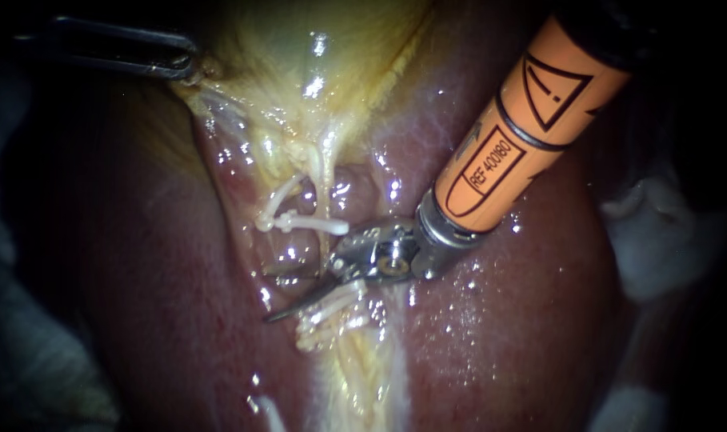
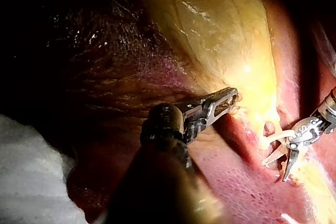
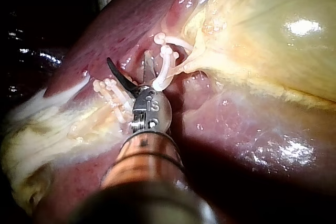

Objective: Go to the cutting position right tube

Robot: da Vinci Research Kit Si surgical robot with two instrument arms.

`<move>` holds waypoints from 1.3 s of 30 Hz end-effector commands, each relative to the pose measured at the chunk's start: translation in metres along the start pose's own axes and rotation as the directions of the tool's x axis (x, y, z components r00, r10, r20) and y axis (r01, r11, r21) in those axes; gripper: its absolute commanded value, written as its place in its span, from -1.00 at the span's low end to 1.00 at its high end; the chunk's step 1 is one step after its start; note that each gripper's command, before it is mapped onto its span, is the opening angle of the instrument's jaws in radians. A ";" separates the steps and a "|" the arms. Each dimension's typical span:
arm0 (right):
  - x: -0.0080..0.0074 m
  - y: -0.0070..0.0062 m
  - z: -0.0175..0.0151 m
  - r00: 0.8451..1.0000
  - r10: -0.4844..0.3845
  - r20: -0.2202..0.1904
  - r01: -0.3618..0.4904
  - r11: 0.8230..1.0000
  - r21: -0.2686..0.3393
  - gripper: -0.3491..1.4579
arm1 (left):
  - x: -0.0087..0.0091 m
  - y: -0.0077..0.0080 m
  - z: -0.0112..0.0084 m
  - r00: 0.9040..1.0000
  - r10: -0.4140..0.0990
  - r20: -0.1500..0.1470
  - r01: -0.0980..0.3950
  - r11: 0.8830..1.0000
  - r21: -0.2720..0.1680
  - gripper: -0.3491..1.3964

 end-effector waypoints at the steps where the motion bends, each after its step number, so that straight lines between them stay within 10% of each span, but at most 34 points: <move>1: 0.0000 0.0000 0.0000 1.000 0.000 0.000 0.000 1.000 0.000 0.96 | 0.0000 0.0000 0.0000 1.000 0.000 0.000 0.000 1.000 0.000 -1.00; 20: 0.0032 -0.0003 -0.0028 0.997 0.033 -0.074 -0.031 0.999 0.032 0.96 | 0.0000 0.0000 0.0000 1.000 0.000 0.000 0.000 1.000 0.000 -1.00; 39: 0.0065 -0.0043 -0.0063 0.985 0.065 -0.161 -0.034 0.981 0.189 0.83 | 0.0000 0.0000 -0.0001 1.000 0.000 0.000 0.000 1.000 0.000 -1.00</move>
